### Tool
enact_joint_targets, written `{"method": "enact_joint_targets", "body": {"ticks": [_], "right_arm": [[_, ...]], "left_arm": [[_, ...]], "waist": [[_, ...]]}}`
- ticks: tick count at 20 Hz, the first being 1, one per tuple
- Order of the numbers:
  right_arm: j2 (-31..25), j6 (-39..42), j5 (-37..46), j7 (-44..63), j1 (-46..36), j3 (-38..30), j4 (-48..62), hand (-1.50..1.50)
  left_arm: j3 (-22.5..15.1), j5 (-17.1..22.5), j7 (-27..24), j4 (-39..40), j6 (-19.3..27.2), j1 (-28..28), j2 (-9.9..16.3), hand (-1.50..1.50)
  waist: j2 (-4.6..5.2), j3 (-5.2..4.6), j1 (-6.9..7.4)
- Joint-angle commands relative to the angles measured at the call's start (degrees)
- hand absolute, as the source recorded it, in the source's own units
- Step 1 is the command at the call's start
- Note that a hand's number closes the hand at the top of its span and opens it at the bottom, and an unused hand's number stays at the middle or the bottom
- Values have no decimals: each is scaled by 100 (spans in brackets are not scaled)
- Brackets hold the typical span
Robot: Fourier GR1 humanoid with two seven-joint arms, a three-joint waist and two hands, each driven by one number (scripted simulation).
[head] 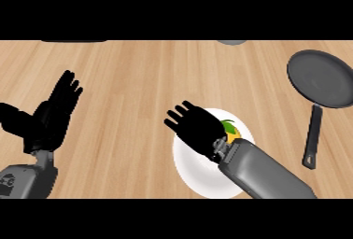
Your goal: Pick the croissant from the plate and place it in the pan
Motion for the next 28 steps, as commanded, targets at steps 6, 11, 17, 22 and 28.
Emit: {"method": "enact_joint_targets", "body": {"ticks": [6, 11, 17, 22, 28], "right_arm": [[52, -729, 633, -790, 154, -230, 1065, -150], [420, -1065, 873, -981, 88, -479, 1593, -150], [982, -1033, 1201, -879, 90, -679, 2068, -150], [814, -1387, 1289, -1711, -175, -779, 2568, 150], [1165, -2096, 1456, -1876, -224, -820, 3252, 150]], "left_arm": [[167, -225, -75, 134, -138, 54, -253, 0], [215, -416, 63, 285, -157, -275, -335, 0], [388, -376, -231, 128, -496, 279, -417, 0], [273, -665, 195, -155, -137, 56, -595, 0], [197, -736, 299, -340, -226, 119, -725, 0]], "waist": [[1, 0, -2], [4, 0, -18], [3, -1, 0], [2, 1, 3], [5, 1, 28]]}}
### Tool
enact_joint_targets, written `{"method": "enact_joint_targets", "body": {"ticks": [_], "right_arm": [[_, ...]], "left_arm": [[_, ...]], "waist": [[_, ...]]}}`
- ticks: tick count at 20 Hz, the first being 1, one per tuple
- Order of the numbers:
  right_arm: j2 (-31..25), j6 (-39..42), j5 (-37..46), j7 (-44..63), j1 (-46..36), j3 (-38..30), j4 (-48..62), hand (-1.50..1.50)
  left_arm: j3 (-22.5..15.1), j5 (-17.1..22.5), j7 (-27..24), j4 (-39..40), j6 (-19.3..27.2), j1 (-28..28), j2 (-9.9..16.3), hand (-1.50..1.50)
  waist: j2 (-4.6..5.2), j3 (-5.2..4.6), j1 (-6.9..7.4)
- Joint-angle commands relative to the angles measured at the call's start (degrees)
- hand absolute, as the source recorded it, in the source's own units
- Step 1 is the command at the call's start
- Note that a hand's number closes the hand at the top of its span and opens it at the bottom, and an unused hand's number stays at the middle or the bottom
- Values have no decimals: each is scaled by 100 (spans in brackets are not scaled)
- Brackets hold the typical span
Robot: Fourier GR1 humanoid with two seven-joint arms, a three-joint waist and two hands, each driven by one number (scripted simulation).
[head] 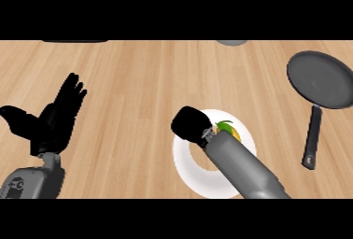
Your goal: Pick the croissant from the plate and place it in the pan
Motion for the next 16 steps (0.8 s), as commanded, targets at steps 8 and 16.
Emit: {"method": "enact_joint_targets", "body": {"ticks": [8, 16], "right_arm": [[48, -558, -14, -351, 322, -354, -39, 150], [-317, -880, -912, 3212, -160, -3568, 360, 150]], "left_arm": [[97, -52, 229, -573, -155, 305, -86, 0], [352, -26, -29, -130, -103, 263, 36, 0]], "waist": [[22, 19, -17], [92, 27, -327]]}}
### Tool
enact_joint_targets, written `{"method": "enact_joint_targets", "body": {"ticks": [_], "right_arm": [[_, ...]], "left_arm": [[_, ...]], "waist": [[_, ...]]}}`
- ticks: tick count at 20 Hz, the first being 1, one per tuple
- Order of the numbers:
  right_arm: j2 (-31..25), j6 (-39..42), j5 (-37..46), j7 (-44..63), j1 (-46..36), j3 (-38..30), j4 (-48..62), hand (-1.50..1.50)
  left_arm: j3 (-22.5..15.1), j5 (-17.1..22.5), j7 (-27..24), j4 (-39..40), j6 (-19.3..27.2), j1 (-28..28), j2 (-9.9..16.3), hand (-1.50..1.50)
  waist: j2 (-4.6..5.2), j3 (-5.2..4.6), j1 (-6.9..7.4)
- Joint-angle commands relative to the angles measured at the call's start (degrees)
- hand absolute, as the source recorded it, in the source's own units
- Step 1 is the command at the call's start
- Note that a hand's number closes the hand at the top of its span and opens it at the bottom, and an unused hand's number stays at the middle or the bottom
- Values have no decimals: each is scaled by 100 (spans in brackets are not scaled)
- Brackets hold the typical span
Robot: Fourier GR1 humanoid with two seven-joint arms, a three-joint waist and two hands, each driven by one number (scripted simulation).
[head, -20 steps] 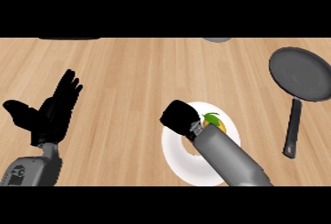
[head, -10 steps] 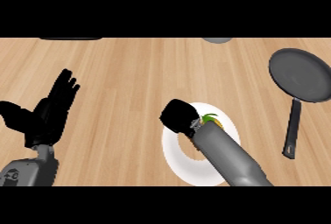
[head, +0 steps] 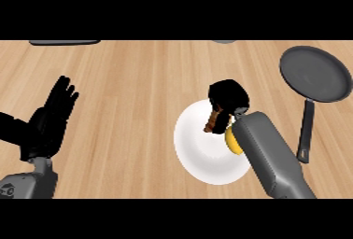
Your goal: Pick the croissant from the plate and place it in the pan
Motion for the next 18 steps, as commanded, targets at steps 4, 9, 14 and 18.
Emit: {"method": "enact_joint_targets", "body": {"ticks": [4, 9, 14, 18], "right_arm": [[-302, -842, 401, 3089, -1042, -1450, 90, 150], [-466, -1457, 1222, 4138, -1866, -1312, 411, 150], [-496, -1604, 1256, 4510, -2843, -1583, 1238, 150], [-1105, -1910, 1053, 4140, -2963, -1911, 1487, 150]], "left_arm": [[-99, -37, 59, 3, -32, -153, -18, 0], [-272, -148, 151, -79, 34, -265, -132, 0], [-240, -99, 289, -252, -74, -102, -67, 0], [-135, -185, 169, 237, 51, -413, -180, 0]], "waist": [[41, -10, 248], [34, -3, 383], [28, -1, 436], [30, -1, 312]]}}
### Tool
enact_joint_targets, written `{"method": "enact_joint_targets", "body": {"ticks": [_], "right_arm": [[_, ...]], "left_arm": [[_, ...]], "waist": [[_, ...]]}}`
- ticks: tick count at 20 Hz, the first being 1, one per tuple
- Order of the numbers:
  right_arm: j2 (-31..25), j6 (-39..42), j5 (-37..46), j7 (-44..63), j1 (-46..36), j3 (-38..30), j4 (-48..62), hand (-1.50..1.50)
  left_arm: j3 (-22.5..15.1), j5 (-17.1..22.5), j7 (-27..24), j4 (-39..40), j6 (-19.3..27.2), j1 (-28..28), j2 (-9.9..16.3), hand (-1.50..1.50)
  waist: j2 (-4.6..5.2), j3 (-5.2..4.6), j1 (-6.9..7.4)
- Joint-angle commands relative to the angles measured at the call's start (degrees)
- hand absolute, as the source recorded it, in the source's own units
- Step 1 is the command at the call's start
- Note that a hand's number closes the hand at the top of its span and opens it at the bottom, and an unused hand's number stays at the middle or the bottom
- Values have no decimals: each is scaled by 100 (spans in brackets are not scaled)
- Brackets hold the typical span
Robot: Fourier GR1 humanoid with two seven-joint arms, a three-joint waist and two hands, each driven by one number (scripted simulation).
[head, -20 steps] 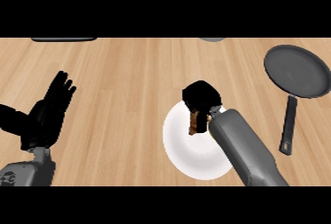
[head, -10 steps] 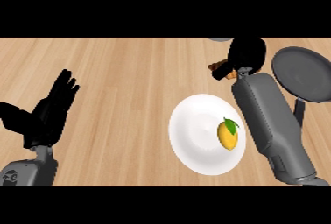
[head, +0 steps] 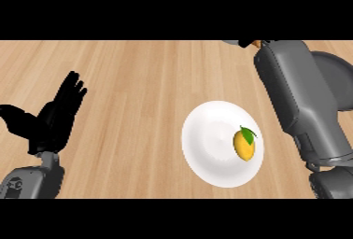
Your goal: Pick the croissant from the plate and place it in the pan
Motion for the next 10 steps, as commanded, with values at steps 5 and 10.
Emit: {"method": "enact_joint_targets", "body": {"ticks": [5, 10], "right_arm": [[-865, -1046, -119, -155, -53, -539, 641, 150], [-1656, -1158, -546, -887, 205, -927, 601, 150]], "left_arm": [[61, 22, -31, -96, -128, 225, 25, 0], [159, 48, -84, -59, -164, 196, 37, 0]], "waist": [[-3, 4, -15], [-31, 6, -74]]}}
